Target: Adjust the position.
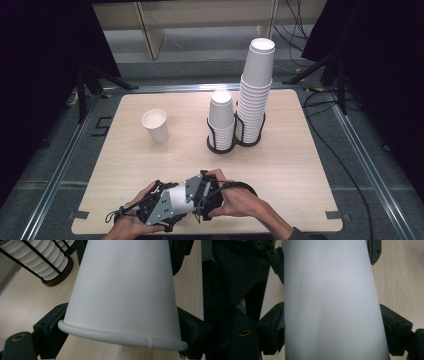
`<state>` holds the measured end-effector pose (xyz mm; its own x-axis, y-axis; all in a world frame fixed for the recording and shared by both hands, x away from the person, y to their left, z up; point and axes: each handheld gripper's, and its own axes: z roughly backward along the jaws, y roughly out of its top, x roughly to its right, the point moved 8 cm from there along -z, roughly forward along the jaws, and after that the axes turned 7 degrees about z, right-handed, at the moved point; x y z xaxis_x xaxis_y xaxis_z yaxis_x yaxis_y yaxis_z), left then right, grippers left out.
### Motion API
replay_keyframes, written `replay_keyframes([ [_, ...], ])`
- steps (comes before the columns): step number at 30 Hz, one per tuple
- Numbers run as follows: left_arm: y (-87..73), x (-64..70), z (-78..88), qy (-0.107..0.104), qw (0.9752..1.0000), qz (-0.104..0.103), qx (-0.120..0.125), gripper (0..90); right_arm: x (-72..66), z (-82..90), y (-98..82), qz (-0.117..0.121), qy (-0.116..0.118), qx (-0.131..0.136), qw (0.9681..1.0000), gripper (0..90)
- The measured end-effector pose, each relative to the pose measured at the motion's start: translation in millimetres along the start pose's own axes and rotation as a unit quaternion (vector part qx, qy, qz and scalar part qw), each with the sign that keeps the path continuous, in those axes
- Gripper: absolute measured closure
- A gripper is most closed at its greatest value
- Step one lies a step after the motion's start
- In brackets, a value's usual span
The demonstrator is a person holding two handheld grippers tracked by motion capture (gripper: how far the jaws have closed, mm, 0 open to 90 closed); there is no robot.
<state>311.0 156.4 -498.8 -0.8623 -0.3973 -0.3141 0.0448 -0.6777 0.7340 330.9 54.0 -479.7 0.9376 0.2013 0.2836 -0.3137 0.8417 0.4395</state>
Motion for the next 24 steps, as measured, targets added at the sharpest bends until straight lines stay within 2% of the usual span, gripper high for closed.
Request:
replay_keyframes([
  [4,0.6,-0.5,-2.4,-0.008,0.9995,0.02,0.022,9.3,0.6,0.6,-1.3,0.005,0.005,0.007,1.0,22.0],
  [6,3.5,-0.8,-2.1,-0.014,0.9978,0.044,0.047,7.5,1.0,2.3,-2.0,-0.001,0.011,0.017,0.9998,21.8],
  [8,5.0,-2.9,-0.5,-0.018,0.9966,0.05,0.062,7.1,2.3,4.8,-3.3,-0.012,0.015,0.028,0.9994,21.8],
  [9,5.2,-4.0,0.7,-0.018,0.9964,0.049,0.067,7.1,5.9,6.3,-5.6,-0.002,0.01,0.027,0.9996,21.8],
  [13,7.8,-5.1,1.8,-0.029,0.9929,0.067,0.094,6.7,6.6,10.6,-4.9,-0.013,0.013,0.043,0.9989,21.8],
  [17,9.2,-6.9,4.0,-0.031,0.9905,0.077,0.11,6.6,6.0,14.2,-4.0,-0.028,0.02,0.057,0.9978,21.8],
  [18,9.8,-6.6,4.6,-0.033,0.9894,0.082,0.115,6.6,4.5,15.3,-3.3,-0.035,0.028,0.065,0.9969,21.8],
  [19,10.8,-7.1,4.9,-0.034,0.9882,0.085,0.122,6.6,5.7,15.8,-3.5,-0.03,0.03,0.071,0.9966,21.8],
  [20,10.5,-7.7,6.2,-0.037,0.9883,0.086,0.12,6.6,6.6,16.5,-3.9,-0.03,0.032,0.076,0.9962,21.8],
  [24,13.7,-9.1,8.0,-0.047,0.9827,0.106,0.145,6.7,8.7,21.4,-4.3,-0.036,0.034,0.092,0.9945,21.8],
])
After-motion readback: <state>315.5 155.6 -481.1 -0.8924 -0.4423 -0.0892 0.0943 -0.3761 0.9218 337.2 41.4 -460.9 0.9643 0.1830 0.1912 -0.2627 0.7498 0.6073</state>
